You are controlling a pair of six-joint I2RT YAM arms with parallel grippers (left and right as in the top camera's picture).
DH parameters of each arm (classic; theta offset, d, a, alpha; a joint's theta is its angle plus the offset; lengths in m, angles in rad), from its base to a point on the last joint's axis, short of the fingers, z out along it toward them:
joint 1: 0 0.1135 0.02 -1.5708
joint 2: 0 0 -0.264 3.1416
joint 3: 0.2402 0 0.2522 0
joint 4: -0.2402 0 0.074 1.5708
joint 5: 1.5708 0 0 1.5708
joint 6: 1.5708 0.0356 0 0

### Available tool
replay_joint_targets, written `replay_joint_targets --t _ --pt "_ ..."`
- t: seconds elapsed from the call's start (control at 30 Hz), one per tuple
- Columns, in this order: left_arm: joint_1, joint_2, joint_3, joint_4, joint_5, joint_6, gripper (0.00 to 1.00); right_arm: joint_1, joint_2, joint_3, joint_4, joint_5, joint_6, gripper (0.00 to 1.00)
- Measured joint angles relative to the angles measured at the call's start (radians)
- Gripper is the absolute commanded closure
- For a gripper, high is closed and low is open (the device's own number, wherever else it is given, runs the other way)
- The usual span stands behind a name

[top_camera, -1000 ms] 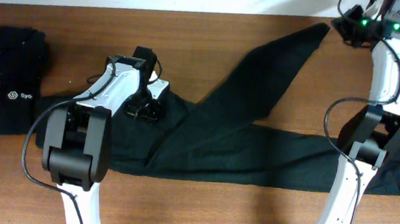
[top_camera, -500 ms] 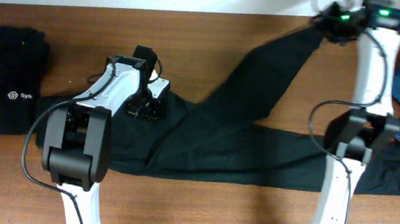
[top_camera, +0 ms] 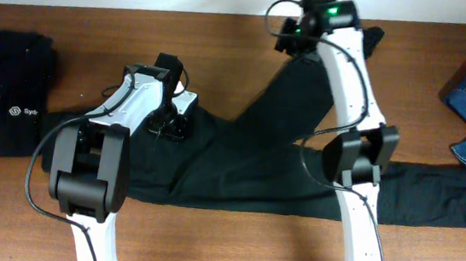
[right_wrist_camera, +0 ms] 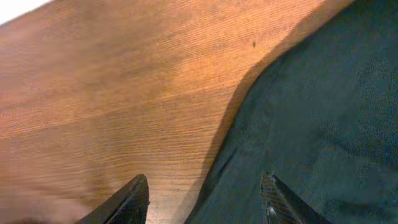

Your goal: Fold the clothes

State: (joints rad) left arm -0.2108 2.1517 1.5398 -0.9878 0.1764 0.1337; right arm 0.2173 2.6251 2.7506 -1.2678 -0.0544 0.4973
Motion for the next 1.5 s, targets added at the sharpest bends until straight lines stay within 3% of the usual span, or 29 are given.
replay_joint_targets --t 0.4,0.77,1.3,1.4,1.5 --pt "0.0 0.0 0.0 -0.003 0.0 0.0 0.99 0.014 0.104 0.0 0.026 0.234 0.075 0.48" --pt "0.0 0.0 0.0 -0.003 0.0 0.0 0.99 -0.06 0.161 0.0 0.116 0.171 0.147 0.48" --pt "0.0 0.0 0.0 -0.003 0.0 0.0 0.99 0.005 0.191 0.0 0.099 0.158 0.153 0.47" --pt "0.0 0.0 0.0 -0.003 0.0 0.0 0.99 0.006 0.195 0.003 0.071 0.177 0.146 0.52" --pt "0.0 0.0 0.0 -0.003 0.0 0.0 0.99 0.006 0.195 0.003 0.036 0.203 0.143 0.65"
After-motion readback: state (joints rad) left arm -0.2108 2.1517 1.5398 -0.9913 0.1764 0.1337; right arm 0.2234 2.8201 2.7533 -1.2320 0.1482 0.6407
